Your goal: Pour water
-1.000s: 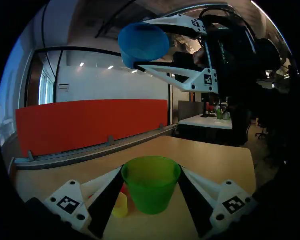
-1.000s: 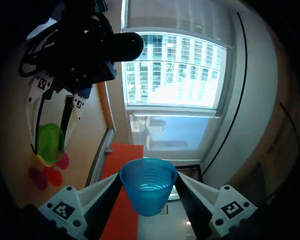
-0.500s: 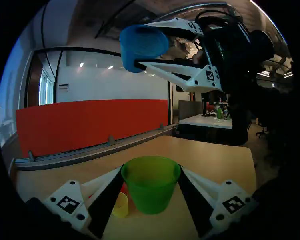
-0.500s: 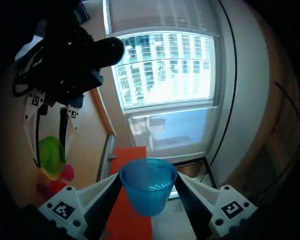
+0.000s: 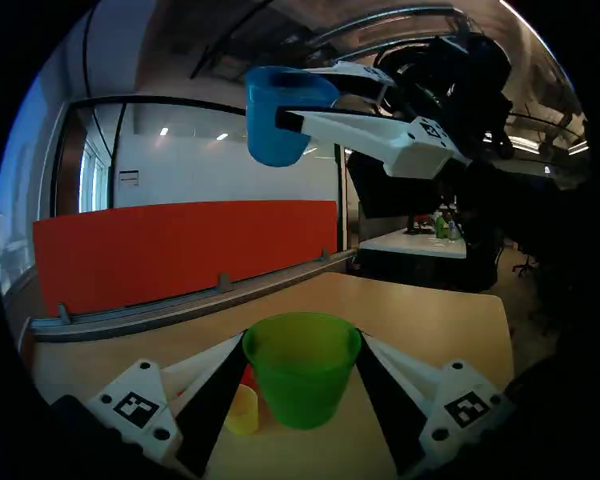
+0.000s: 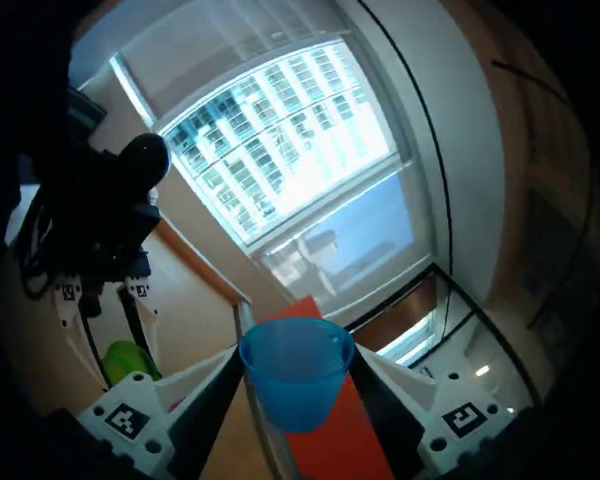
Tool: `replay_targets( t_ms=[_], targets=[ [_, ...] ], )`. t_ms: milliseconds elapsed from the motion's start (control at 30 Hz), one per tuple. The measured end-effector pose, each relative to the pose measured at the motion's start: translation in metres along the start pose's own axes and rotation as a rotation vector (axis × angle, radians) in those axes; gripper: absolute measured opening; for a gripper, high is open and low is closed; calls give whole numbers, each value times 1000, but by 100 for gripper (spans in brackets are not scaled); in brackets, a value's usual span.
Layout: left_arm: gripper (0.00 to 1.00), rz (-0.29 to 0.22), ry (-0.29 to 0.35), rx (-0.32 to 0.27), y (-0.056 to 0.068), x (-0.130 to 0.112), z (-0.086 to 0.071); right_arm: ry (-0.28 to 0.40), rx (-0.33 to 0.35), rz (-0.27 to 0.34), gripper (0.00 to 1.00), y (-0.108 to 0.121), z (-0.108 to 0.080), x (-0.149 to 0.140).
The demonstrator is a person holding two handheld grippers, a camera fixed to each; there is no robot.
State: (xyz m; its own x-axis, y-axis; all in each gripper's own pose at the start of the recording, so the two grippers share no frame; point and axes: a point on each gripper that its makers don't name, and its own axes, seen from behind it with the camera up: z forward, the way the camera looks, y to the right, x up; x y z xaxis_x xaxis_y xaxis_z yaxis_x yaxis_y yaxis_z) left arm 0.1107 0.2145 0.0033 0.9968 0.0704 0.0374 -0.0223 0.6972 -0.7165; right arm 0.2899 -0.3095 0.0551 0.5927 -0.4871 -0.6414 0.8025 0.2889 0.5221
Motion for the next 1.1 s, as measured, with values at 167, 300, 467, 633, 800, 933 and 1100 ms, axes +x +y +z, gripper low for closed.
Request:
replay_targets(
  t_ms=[167,300,467,633,800,933,1100],
  targets=[
    [89,-1,1,2,-1,1,0,25,16,167,91,-5,-4,9],
    [88,0,3,3,-1,2,0,45,29,304,91,-6,-7,18],
    [88,0,4,4,-1,3,0,50,54,461,91,-14,-9,23],
    [88,1,7,6,-2,4,-1,55,73,599,91,-18,-11,28],
    [88,2,7,7,-2,5,-2,65,78,703,91,-19,-12,32],
    [88,2,9,10,-2,6,-3,74,79,753,91,-18,-13,37],
    [88,-3,12,11,-4,9,-3,83,78,787,91,-15,-14,40]
  ],
)
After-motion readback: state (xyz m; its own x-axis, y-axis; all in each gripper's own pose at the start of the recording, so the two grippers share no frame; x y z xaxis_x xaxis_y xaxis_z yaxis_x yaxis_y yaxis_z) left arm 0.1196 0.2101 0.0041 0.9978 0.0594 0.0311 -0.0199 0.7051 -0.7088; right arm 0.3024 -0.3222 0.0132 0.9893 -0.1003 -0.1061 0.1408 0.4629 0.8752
